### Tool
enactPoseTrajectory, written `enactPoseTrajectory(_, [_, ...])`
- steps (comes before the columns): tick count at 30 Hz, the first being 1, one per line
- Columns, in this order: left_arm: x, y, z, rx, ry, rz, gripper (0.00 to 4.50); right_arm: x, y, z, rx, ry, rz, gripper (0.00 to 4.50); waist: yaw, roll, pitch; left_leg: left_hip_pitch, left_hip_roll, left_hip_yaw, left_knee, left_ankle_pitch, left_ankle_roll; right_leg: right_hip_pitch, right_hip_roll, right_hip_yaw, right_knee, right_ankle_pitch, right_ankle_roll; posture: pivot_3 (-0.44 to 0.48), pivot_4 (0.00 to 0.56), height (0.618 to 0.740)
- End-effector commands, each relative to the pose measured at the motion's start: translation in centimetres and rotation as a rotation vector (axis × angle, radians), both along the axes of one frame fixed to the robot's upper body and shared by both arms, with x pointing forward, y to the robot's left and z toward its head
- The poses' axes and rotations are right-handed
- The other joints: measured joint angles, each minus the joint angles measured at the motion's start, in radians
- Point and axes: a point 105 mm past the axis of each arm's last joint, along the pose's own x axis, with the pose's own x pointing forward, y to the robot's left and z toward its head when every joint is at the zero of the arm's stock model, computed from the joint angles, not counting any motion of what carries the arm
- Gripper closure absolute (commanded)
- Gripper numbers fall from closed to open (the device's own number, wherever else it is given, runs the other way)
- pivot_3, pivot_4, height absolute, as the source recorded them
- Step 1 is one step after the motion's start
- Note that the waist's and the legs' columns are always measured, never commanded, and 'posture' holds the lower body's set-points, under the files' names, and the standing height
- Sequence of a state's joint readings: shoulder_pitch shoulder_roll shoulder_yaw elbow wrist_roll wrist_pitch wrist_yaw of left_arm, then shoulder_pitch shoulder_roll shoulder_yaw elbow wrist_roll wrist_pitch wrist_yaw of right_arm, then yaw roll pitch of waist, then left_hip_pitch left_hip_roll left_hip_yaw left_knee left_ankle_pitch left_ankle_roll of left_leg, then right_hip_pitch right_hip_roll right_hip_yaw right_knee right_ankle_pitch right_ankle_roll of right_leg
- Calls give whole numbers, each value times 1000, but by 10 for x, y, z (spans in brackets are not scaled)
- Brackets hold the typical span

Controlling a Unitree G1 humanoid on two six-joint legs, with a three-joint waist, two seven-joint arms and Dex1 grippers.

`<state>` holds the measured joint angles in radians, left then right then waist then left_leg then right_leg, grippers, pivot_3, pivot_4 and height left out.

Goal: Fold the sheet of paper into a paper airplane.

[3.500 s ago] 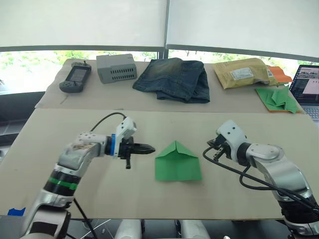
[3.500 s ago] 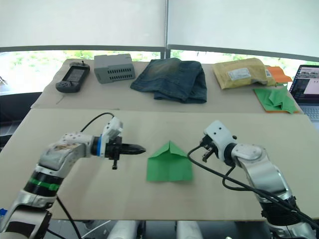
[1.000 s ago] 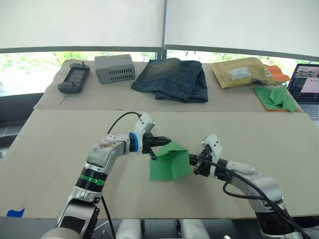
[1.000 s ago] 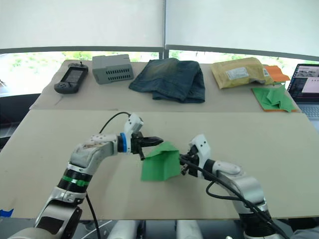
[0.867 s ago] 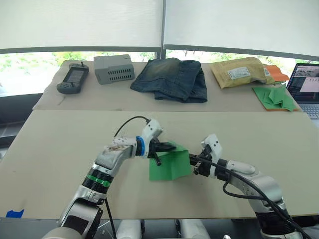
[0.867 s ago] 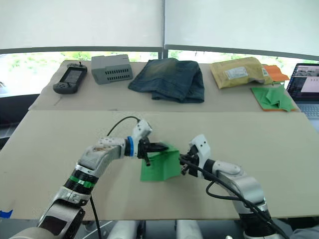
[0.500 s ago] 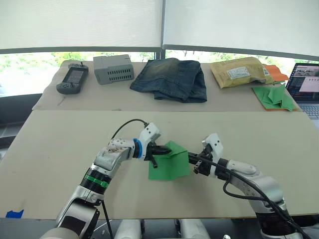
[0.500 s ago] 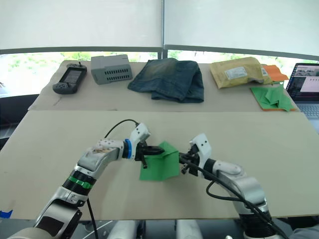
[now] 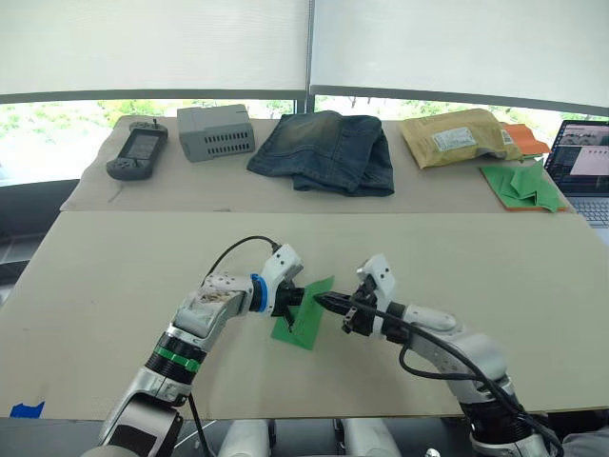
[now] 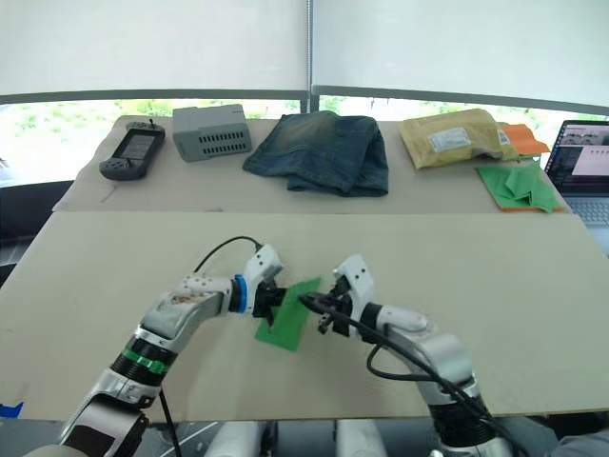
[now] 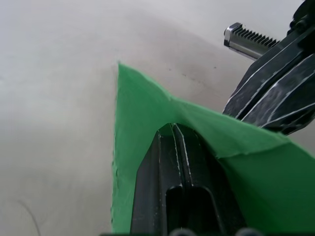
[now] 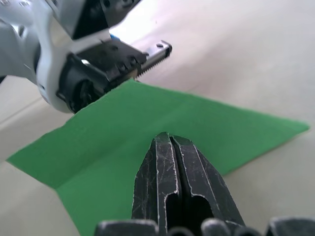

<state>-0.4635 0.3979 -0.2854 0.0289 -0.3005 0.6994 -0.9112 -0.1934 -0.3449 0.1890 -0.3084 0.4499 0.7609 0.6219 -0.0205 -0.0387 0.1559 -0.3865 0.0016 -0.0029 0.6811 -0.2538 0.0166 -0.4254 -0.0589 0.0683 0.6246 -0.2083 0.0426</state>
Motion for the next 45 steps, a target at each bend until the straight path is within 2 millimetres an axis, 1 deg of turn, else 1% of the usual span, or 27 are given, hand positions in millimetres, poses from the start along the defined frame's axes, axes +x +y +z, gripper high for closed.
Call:
enactPoseTrajectory(1, [0, 13, 9, 8, -31, 48, 4471, 4, 2, 3, -7, -42, 0, 4500, -1, 0, 0, 0, 0, 0, 0, 0, 0, 0, 0, 0, 0, 0, 0, 0, 150, 728])
enactPoseTrajectory(5, [-3, 29, 12, 17, -24, 93, 4471, 5, 4, -5, -29, -32, 3, 4500, -2, 0, 0, 1, 2, -1, 0, 0, 0, 0, 0, 0, 0, 0, 0, 0, 150, 728])
enactPoseTrajectory(8, [3, 46, 19, 29, -44, 148, 4471, 8, 5, -11, -67, -33, 19, 4500, -5, 0, 0, 1, 2, -1, 0, 0, 0, 0, 0, 0, 0, 0, 0, 0, 150, 728])
enactPoseTrajectory(11, [7, 52, 29, 11, -72, 177, 4471, 6, 7, -19, -114, -25, 55, 4500, -7, 0, 0, 2, 2, -1, 0, 0, 0, 0, 1, 0, 1, -1, 0, 0, 150, 728])
enactPoseTrajectory(12, [8, 53, 31, 4, -76, 182, 4471, 6, 7, -20, -115, -21, 57, 4500, -8, 0, 0, 2, 2, -1, -1, 0, 0, 0, 1, 0, 1, -1, 0, 0, 150, 728])
enactPoseTrajectory(15, [14, 48, 50, -87, -129, 188, 4471, 6, 7, -28, -158, 1, 61, 4500, -7, 0, 0, 2, 2, -1, -1, 0, 0, 0, 0, 0, 1, 0, -1, 0, 150, 728])
enactPoseTrajectory(17, [8, 39, 57, -128, -140, 128, 4471, 7, 6, -32, -175, 5, 52, 4500, -7, 0, 0, 2, 2, -1, -1, 0, 0, 1, 0, 0, 1, 0, -2, 0, 150, 728])
enactPoseTrajectory(19, [-1, 29, 58, -139, -139, 60, 4471, 8, 5, -33, -180, 12, 44, 4500, -8, 0, 0, 3, 2, -1, -1, 0, 0, 2, 0, 0, 1, 0, -2, 0, 150, 728])
enactPoseTrajectory(21, [-9, 22, 52, -122, -129, 11, 4471, 8, 3, -35, -193, 13, 37, 4500, -9, 0, 0, 3, 2, 0, -1, 0, 0, 2, 0, 0, 1, 0, -2, 0, 150, 728])
enactPoseTrajectory(22, [-9, 21, 47, -97, -127, 7, 4471, 8, 2, -34, -193, 12, 33, 4500, -9, 0, 0, 3, 2, 0, -1, 0, 0, 2, 0, 0, 1, 0, -2, 0, 150, 728])
enactPoseTrajectory(26, [-7, 24, 23, 29, -132, 10, 4471, 10, -3, -29, -196, -14, 12, 4500, -10, 0, 0, 4, 1, 0, -1, 0, 0, 2, 0, 0, 1, -1, -1, 0, 150, 728])
enactPoseTrajectory(28, [-8, 25, 14, 69, -138, 5, 4471, 11, -6, -28, -234, -61, 15, 4500, -10, 0, 0, 3, 1, 0, -1, 0, 0, 2, 0, 0, 1, -1, -1, 0, 150, 728])
enactPoseTrajectory(29, [-10, 25, 9, 91, -140, -7, 4471, 11, -7, -28, -253, -84, 21, 4500, -10, 0, 0, 3, 1, 0, -1, 0, 0, 2, 0, 0, 1, -1, -1, 0, 150, 728])
enactPoseTrajectory(32, [-18, 24, -3, 122, -124, -40, 4471, 14, -12, -25, -237, -110, -8, 4500, -2, 0, 0, 3, 1, 0, -1, 0, 0, 2, 0, 0, 0, -1, 0, 0, 150, 728])
enactPoseTrajectory(36, [-21, 21, -6, 117, -117, -54, 4471, 24, -23, -26, -278, -151, -49, 4500, 2, 0, 0, 4, 1, 1, -1, 0, 0, 3, -1, 0, 0, -1, 0, 0, 150, 728])
enactPoseTrajectory(41, [-23, 21, -10, 132, -115, -67, 4471, 53, -35, -19, -315, -214, -129, 4500, 2, 0, 0, 5, 1, 3, -1, 0, 0, 4, 0, 0, 0, -1, 0, 0, 150, 728])
enactPoseTrajectory(45, [-23, 22, -10, 128, -109, -58, 4471, 64, -39, -19, -329, -228, -125, 4500, 3, 0, 0, 5, 1, 3, -1, 0, 0, 4, 0, 0, 0, -1, 0, 0, 150, 728])
